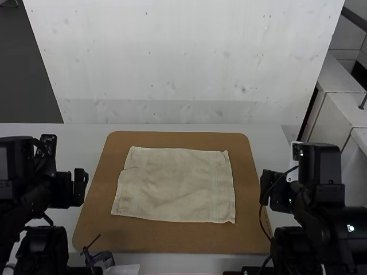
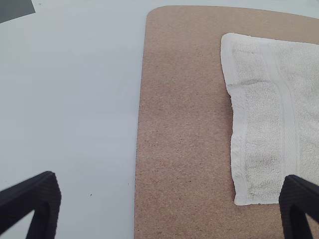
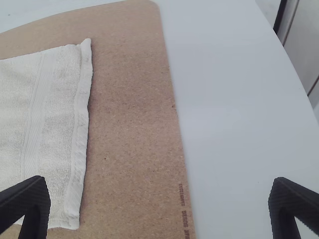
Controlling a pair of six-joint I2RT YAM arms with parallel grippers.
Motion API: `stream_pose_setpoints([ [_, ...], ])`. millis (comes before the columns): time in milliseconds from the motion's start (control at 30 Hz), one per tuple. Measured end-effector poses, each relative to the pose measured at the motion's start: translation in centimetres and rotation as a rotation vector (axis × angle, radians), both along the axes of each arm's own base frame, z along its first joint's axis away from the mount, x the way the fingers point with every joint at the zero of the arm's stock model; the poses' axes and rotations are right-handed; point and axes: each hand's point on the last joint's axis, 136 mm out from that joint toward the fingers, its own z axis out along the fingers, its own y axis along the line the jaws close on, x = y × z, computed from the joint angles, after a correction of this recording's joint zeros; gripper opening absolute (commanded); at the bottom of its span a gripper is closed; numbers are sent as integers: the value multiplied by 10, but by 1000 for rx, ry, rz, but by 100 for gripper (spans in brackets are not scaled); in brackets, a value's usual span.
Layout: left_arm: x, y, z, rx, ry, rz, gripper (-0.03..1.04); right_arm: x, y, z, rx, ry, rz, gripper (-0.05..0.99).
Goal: Fold the towel.
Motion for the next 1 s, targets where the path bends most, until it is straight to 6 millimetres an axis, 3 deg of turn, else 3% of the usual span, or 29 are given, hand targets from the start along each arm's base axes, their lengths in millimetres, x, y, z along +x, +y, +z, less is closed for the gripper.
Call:
stream_pose_setpoints([
  [533,0,0,0,0,0,0,99,0,0,0,1,0,2,96],
  [1000,-2,-18,-1,-4,4,-126,98,3,8,4,27,-18,36,96],
])
